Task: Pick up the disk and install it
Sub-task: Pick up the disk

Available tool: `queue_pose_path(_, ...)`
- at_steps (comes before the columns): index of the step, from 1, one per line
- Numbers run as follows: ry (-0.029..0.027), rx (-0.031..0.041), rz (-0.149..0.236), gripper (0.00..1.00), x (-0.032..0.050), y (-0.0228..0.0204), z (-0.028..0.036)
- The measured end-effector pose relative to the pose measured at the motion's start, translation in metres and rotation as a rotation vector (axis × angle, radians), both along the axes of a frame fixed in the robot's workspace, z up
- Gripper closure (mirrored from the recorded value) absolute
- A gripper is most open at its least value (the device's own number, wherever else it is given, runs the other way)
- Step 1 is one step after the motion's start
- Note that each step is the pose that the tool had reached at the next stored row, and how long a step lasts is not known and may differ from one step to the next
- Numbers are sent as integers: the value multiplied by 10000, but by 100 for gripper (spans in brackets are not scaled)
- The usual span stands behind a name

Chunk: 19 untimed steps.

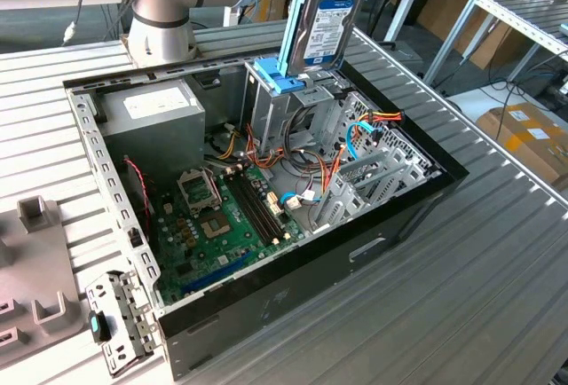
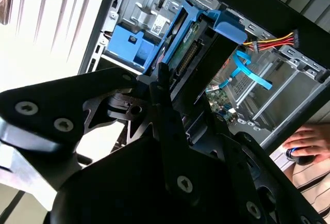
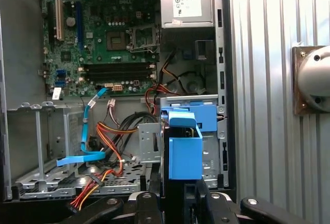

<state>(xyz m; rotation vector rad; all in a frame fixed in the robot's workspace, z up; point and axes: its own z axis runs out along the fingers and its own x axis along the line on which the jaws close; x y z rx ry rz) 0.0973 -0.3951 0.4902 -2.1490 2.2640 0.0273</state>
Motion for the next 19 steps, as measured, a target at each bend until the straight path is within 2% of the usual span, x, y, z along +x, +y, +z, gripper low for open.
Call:
queue_pose_path(2, 0, 0, -1, 65, 0, -79, 0)
queue_pose_path(7, 0, -1, 0, 65, 0, -200, 1)
queue_pose_path(10, 0, 2, -1, 65, 0, -229, 12)
queue_pose_path(15, 0, 43, 0, 65, 0, -249, 75)
queue_pose_path(18, 0, 50, 0, 65, 0, -254, 78)
queue_pose_path(19, 0, 48, 1, 65, 0, -276, 78)
